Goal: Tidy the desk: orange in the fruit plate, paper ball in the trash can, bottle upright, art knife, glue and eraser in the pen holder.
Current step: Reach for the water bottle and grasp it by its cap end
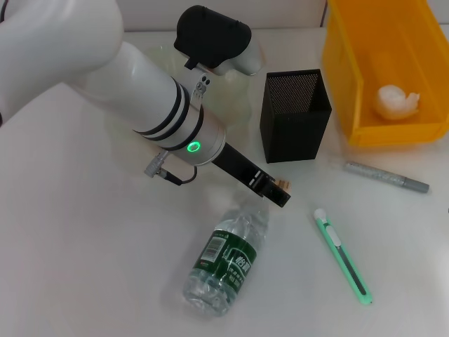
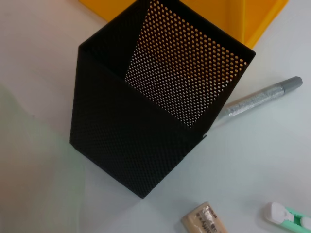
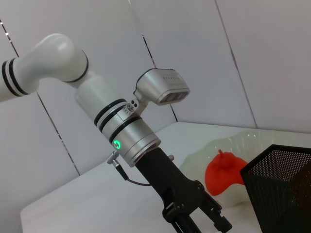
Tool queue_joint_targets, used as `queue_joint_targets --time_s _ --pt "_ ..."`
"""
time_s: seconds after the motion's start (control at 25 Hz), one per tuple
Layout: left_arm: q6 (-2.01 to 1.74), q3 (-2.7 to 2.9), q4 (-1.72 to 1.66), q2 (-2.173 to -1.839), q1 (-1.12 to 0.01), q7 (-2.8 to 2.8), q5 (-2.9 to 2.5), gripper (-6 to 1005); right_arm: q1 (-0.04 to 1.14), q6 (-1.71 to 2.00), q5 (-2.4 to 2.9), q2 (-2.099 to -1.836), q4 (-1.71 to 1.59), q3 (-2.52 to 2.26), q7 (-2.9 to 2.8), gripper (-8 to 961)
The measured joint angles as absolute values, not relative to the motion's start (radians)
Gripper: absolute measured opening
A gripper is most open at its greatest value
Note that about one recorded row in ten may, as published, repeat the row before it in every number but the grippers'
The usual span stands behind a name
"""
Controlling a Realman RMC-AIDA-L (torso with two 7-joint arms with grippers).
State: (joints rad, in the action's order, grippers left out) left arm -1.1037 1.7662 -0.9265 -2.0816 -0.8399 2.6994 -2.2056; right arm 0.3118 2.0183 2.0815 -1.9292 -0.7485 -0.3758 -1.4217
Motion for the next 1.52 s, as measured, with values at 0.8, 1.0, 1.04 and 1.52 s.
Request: queue_joint_targets --time_s 0.8,1.0,1.04,1.52 --pt "-1.101 1.772 -0.913 -2.082 -0.840 2.698 -2.199 474 0.318 1.988 2.082 -1.926 -0.712 -0.376 -1.415 759" --pt "-1.112 1.772 -0.913 -2.082 -0.841 2.696 -2.193 459 0.324 1.984 2.082 -1.925 -0.712 -0.376 -1.415 759" --pt "-1.112 1.772 -0.913 -2.082 -0.841 2.696 -2.193 457 0.324 1.984 2.082 -1.925 -0.712 -0.376 -1.415 759" --pt "-1.116 1.769 -0.916 -2.082 -0.842 2.661 -2.186 444 0.328 1.954 2.083 -1.927 -0.710 -0.376 -1.414 759"
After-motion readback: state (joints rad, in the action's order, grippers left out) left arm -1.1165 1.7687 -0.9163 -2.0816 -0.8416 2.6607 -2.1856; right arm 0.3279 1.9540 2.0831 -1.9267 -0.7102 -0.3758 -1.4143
